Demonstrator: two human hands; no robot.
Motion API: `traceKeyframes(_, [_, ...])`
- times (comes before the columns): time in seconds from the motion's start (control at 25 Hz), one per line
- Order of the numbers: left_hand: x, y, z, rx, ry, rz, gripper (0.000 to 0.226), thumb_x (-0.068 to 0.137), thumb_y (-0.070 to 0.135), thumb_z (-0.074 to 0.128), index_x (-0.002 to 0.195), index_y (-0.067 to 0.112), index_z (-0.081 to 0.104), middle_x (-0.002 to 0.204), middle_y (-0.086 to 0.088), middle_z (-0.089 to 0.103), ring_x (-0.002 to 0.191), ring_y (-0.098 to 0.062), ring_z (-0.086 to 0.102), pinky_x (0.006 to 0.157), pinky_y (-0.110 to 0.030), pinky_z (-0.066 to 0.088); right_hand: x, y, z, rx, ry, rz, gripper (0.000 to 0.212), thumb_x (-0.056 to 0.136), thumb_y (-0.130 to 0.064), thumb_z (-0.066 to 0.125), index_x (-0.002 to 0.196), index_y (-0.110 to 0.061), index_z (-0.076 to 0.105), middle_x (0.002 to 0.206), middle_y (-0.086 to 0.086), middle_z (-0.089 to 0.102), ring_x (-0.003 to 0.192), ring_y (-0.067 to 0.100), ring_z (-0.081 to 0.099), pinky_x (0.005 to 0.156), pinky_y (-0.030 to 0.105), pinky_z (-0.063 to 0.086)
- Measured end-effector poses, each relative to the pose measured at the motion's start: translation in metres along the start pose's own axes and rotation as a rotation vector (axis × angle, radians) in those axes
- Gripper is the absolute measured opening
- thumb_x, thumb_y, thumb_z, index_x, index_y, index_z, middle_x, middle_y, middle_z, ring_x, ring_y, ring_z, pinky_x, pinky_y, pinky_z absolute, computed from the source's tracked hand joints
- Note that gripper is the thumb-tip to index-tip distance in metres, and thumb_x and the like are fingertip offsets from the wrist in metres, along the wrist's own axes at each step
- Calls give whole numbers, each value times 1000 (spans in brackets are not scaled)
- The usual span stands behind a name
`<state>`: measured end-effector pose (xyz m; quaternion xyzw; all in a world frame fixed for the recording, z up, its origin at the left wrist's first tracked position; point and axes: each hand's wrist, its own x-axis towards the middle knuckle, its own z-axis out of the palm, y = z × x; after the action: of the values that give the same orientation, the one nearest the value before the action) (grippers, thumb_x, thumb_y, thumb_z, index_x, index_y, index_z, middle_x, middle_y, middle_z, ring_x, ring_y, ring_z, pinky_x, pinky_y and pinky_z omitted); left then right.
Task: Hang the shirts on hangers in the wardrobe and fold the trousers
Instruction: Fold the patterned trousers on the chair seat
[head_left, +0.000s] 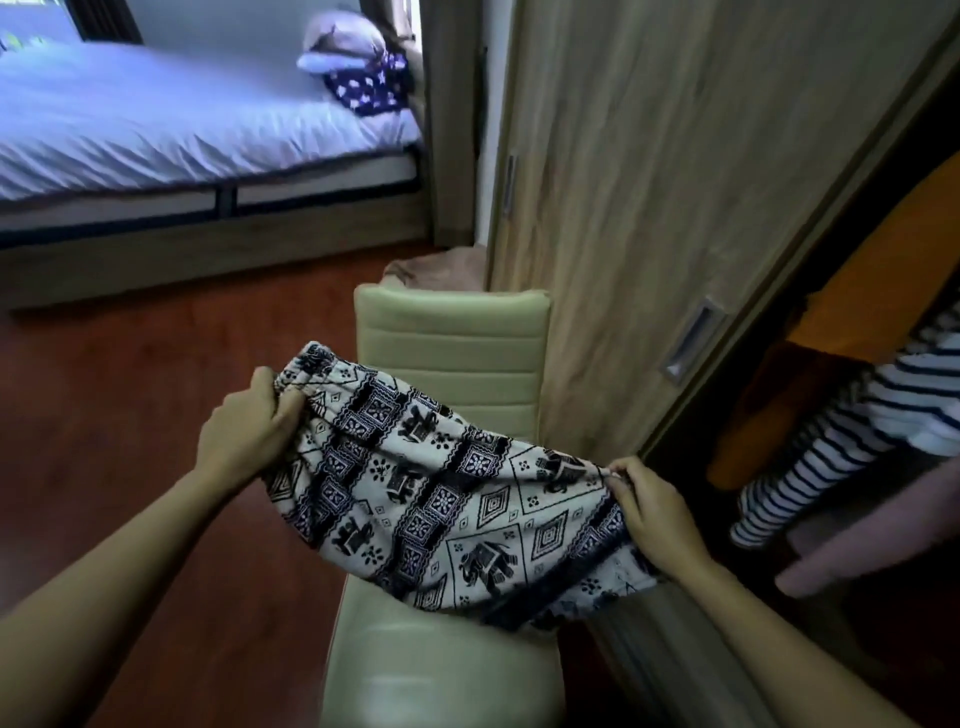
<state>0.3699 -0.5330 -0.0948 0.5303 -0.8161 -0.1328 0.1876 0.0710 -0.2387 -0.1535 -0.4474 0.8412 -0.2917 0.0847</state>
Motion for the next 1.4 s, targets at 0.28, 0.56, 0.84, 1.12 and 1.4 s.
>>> traceKeyframes(0.28, [-16, -100, 166, 77, -241, -250, 36, 93, 45, 32, 86, 10, 38, 89, -27, 59, 76, -38, 53, 68, -41, 44, 51, 79, 168, -207, -337, 65, 19, 98, -38, 38, 90, -22, 46, 87, 8, 62, 80, 33, 60, 61, 39, 46])
traceKeyframes(0.56, [-44, -179, 309, 139, -178, -294, 29, 89, 41, 43, 86, 13, 36, 80, -18, 58, 70, -37, 55, 64, -43, 45, 54, 138, 343, -347, -310, -11, 36, 87, 0, 53, 123, -4, 52, 128, 19, 55, 112, 38, 54, 90, 46, 47])
traceKeyframes(0.84, [-60, -99, 326, 17, -217, -284, 34, 85, 34, 56, 101, 9, 38, 106, -21, 51, 87, -44, 56, 68, -44, 41, -21, 141, 363, -166, -511, 141, 56, 94, -27, 50, 143, -9, 33, 155, 11, 23, 144, 28, 20, 118, 46, 19])
traceKeyframes(1.12, [-129, -61, 430, 191, -727, 71, 73, 95, 55, 24, 149, 18, -10, 157, -11, -17, 144, -31, -12, 116, -53, 12, -30, 155, 381, -304, -803, 177, 100, 77, -80, 22, 144, -20, -23, 147, 3, -38, 135, 20, -34, 113, 41, -8])
traceKeyframes(1.4, [-116, -67, 430, -74, -692, 47, 72, 89, 61, 8, 149, 21, 13, 158, -2, -2, 146, -23, 3, 116, -49, 9, -27, 152, 378, -346, -868, 204, 104, 74, -80, 27, 134, -21, -32, 143, 4, -44, 134, 21, -38, 111, 41, -10])
